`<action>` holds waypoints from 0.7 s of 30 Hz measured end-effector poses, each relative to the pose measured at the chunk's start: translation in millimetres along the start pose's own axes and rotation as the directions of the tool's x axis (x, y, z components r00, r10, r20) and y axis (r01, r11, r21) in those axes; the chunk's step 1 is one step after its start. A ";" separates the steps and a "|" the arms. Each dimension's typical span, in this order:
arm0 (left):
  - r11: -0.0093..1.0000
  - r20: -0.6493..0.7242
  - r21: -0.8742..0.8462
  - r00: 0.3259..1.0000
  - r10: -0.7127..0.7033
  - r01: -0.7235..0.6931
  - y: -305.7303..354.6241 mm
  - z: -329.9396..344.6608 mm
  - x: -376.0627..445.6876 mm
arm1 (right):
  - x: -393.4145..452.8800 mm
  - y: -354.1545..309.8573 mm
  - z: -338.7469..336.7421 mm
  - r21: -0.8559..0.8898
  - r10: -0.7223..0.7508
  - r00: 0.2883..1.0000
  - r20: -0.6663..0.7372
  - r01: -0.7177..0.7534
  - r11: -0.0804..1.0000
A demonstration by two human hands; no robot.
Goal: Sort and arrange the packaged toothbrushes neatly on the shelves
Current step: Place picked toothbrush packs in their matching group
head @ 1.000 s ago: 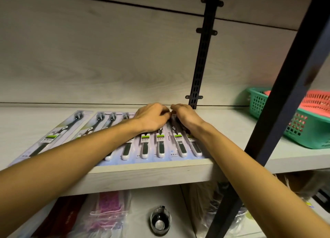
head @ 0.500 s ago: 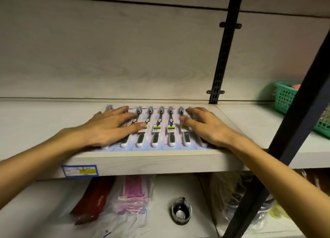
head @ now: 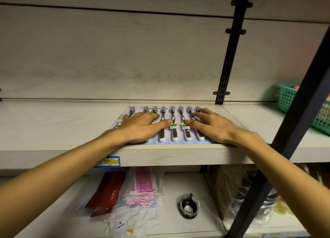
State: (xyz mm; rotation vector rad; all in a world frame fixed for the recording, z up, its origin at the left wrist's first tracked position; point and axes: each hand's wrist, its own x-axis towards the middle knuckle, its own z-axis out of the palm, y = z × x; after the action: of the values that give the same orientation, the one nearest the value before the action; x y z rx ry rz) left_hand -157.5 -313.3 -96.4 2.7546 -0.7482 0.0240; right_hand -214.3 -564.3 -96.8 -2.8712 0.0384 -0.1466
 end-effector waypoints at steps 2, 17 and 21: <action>0.994 -0.005 -0.106 1.000 0.028 -0.028 -2.1 -5.3 -4.5 | -3.7 1.6 -2.8 0.007 0.000 1.000 0.002 0.000 1.000; 0.996 -0.102 0.085 0.995 0.003 0.006 -101.5 -29.4 -61.1 | -8.3 -112.7 29.3 -0.081 -0.207 0.973 -0.105 0.199 0.977; 1.000 -0.194 0.021 0.981 -0.006 0.010 -111.2 -29.6 -61.0 | -4.1 -141.2 45.4 -0.077 -0.200 0.978 -0.053 0.196 0.978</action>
State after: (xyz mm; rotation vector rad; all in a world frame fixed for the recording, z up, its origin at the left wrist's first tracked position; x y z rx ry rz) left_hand -153.2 -183.3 -103.4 2.7245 -0.6874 0.2958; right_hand -211.9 -416.1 -103.4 -2.9369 -0.2371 -0.2757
